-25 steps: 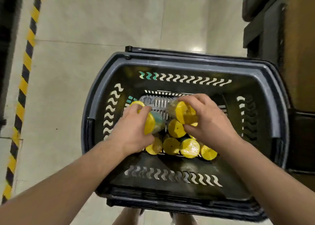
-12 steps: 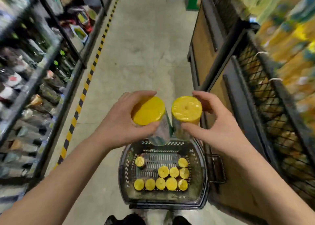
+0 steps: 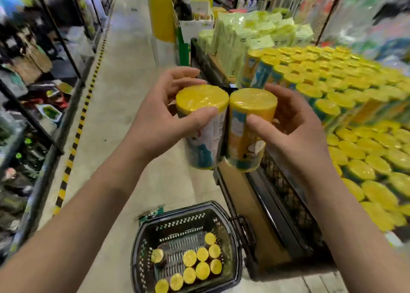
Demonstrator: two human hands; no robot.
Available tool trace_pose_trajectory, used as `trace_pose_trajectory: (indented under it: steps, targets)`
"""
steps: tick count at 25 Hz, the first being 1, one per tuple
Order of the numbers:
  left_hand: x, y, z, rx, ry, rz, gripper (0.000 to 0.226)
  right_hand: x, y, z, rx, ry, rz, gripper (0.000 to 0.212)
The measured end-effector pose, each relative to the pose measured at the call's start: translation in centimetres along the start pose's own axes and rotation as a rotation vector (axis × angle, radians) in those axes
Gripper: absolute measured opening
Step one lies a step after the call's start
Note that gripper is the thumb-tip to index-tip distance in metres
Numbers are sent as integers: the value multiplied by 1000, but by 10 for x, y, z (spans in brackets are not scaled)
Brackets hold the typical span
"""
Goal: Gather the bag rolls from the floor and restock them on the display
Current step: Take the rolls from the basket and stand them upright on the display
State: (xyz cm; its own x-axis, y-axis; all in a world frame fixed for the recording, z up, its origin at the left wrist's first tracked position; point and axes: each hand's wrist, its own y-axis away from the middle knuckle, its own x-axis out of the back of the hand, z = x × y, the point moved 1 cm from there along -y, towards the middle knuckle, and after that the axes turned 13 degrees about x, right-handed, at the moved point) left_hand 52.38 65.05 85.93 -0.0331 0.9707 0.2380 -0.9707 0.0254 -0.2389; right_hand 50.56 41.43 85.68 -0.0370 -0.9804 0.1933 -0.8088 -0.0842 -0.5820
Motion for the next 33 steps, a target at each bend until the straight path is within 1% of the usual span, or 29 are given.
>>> trace_pose_trajectory:
  steps: [2, 5, 8, 12, 15, 19, 23, 28, 33]
  targets:
    - [-17, -4, 3, -18, 14, -73, 67, 22, 11, -7, -25, 59, 60, 68]
    - [-45, -1, 8, -54, 26, -162, 68, 46, 30, -12, -41, 50, 129, 72]
    - [-85, 16, 22, -55, 1, -187, 66, 85, 53, -15, -62, 60, 155, 69]
    - [-148, 42, 46, -58, -54, -159, 60, 155, 83, -12, -68, 33, 149, 69]
    - [-219, 67, 70, -57, -75, -112, 61, 228, 109, -6, -64, -9, 141, 73]
    - [-313, 94, 99, -18, -69, -52, 61, 322, 134, 2, -71, -42, 122, 71]
    - [-369, 106, 122, 51, -102, -19, 63, 388, 139, 1, -75, -21, 94, 71]
    - [-404, 100, 130, 96, -99, 11, 58, 436, 128, 10, -73, 0, -6, 68]
    - [-419, 73, 129, 119, -80, 34, 53, 449, 102, 29, -76, 13, 7, 64]
